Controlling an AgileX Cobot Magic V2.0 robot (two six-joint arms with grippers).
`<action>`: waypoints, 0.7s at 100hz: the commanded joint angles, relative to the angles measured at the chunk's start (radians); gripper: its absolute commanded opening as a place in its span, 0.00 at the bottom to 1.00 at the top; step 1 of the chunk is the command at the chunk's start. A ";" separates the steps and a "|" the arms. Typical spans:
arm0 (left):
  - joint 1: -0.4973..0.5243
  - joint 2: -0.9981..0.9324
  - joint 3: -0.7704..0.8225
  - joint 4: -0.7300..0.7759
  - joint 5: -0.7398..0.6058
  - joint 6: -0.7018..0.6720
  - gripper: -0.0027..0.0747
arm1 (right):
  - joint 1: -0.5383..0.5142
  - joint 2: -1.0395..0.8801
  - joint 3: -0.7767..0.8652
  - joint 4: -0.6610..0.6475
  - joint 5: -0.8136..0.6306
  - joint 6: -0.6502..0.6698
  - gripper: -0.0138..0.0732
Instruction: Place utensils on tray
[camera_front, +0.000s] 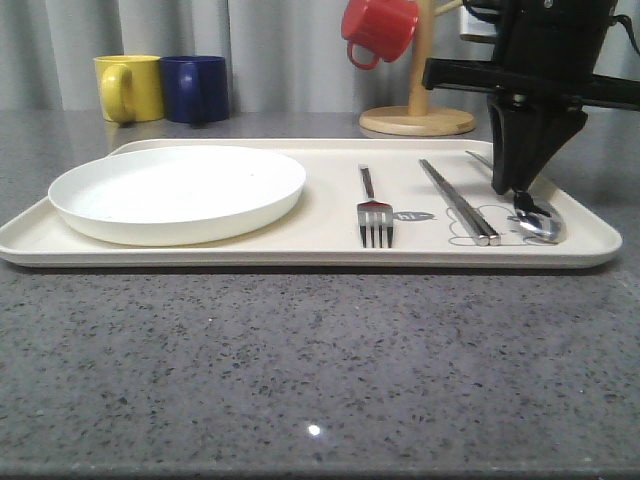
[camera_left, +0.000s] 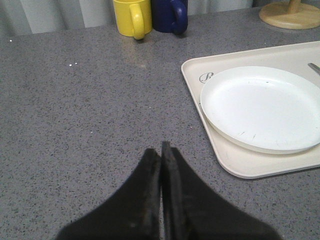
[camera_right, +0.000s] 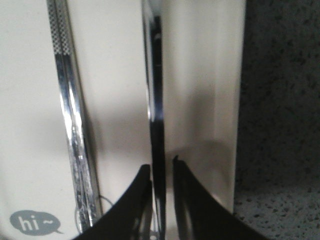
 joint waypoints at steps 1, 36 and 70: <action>-0.006 0.007 -0.027 -0.012 -0.073 -0.006 0.01 | -0.001 -0.048 -0.031 -0.008 -0.021 0.005 0.49; -0.006 0.007 -0.027 -0.012 -0.073 -0.006 0.01 | 0.051 -0.182 -0.004 -0.127 -0.099 -0.019 0.50; -0.006 0.007 -0.027 -0.012 -0.073 -0.006 0.01 | 0.063 -0.539 0.336 -0.185 -0.396 -0.019 0.09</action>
